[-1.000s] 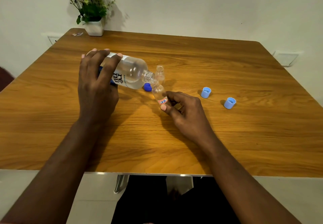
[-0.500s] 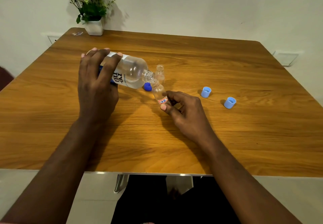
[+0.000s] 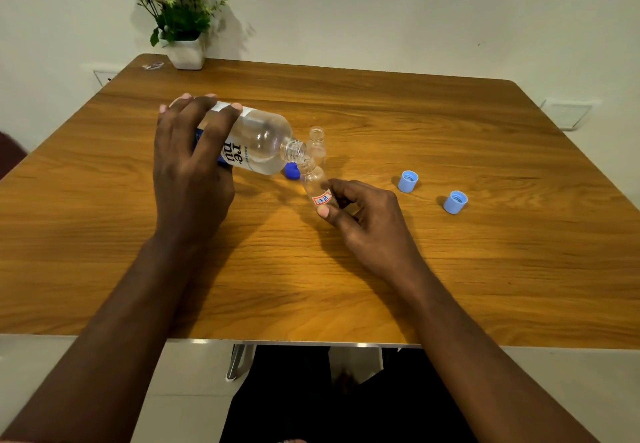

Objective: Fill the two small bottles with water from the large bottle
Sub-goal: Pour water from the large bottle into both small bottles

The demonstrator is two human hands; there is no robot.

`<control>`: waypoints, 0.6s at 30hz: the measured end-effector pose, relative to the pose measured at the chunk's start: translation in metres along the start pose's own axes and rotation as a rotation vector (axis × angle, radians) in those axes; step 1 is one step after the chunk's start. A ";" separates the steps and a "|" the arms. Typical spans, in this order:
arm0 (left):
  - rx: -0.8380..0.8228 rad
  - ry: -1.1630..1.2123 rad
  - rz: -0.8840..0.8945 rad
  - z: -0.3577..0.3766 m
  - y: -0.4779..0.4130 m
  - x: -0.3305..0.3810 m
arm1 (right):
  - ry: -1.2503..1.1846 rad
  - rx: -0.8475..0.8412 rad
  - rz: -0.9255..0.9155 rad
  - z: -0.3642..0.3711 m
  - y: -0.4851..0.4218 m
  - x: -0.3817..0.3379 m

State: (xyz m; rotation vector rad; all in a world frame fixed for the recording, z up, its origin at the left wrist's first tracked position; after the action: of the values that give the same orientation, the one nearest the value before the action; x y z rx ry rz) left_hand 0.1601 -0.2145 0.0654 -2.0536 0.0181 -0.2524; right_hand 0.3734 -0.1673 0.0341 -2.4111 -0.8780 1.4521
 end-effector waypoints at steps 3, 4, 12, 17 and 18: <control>-0.002 0.000 -0.004 0.000 0.000 0.000 | 0.000 -0.003 0.004 0.000 0.000 0.000; -0.003 0.000 -0.004 0.000 0.000 0.000 | 0.001 -0.004 0.006 0.000 0.000 0.000; -0.003 0.001 -0.010 0.000 0.000 0.000 | 0.007 0.002 0.000 0.000 0.000 0.001; -0.004 -0.001 -0.011 -0.001 0.000 0.000 | 0.005 0.000 -0.001 0.000 0.000 0.001; -0.005 0.000 -0.012 -0.001 0.000 0.000 | 0.003 0.000 -0.002 0.000 0.000 0.001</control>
State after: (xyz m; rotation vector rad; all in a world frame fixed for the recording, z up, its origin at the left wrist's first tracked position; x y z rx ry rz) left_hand 0.1602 -0.2152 0.0657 -2.0589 0.0061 -0.2604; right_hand 0.3734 -0.1668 0.0333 -2.4112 -0.8797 1.4468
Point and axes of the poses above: each hand's wrist, its own y-axis away from the middle knuckle, its own z-axis out of the palm, x = y × z, the point moved 4 cm from there along -y, towards the middle knuckle, and after that the axes turned 3 degrees about x, right-handed, at the moved point
